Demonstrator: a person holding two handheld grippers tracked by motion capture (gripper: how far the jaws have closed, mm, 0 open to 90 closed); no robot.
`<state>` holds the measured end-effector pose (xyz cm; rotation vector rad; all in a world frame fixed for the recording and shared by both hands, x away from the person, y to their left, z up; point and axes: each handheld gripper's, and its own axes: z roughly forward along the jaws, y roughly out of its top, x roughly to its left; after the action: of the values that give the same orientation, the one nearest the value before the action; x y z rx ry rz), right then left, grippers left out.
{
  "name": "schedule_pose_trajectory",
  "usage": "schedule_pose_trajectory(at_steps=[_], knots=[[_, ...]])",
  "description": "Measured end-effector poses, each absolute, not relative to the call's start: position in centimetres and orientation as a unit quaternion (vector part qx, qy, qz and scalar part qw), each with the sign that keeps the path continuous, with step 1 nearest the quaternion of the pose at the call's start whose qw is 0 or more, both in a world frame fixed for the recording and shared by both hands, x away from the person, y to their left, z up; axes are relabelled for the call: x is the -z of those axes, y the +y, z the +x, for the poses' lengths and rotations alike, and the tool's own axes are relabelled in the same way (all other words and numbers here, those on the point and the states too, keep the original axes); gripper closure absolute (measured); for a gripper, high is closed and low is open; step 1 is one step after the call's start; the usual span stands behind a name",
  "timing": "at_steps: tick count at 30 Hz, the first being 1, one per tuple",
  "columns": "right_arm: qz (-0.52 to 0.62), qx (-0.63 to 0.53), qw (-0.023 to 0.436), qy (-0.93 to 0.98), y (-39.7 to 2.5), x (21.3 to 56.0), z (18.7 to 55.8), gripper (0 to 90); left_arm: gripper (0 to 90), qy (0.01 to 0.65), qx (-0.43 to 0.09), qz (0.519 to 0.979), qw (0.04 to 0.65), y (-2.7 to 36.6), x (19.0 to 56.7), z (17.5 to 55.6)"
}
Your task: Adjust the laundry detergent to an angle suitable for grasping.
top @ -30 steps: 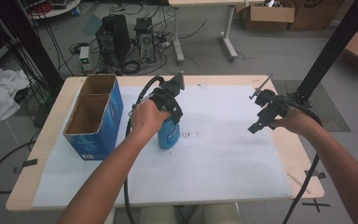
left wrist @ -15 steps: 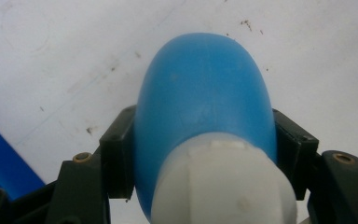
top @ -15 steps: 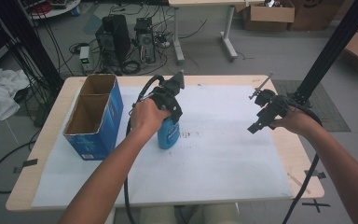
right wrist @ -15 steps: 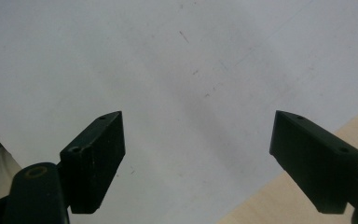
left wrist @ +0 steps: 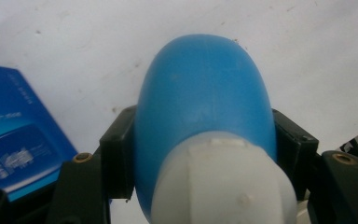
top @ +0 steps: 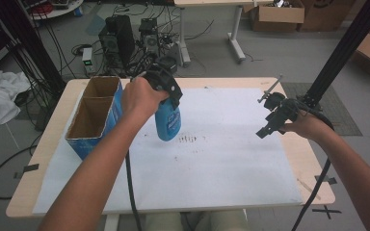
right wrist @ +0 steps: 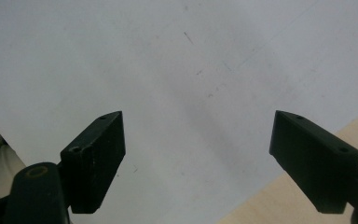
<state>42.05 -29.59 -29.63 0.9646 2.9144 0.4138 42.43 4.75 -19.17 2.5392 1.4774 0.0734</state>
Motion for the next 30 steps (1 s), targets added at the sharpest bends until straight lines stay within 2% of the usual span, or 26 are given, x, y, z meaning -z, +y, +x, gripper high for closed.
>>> schedule_pose_trajectory(at_steps=[13,18,30], knots=[[0.3,-0.136,0.025,0.944,-29.2,29.3,41.7,18.2,38.0,0.553,-0.05,0.825,0.108,8.0,10.9,41.8],[0.299,-0.138,0.025,0.944,-29.3,29.3,41.8,18.2,38.0,0.572,-0.062,0.811,0.105,9.4,8.8,41.8],[0.296,-0.141,0.023,0.944,-29.4,29.5,42.0,18.3,38.1,0.618,-0.08,0.776,0.097,13.1,7.1,41.3]])
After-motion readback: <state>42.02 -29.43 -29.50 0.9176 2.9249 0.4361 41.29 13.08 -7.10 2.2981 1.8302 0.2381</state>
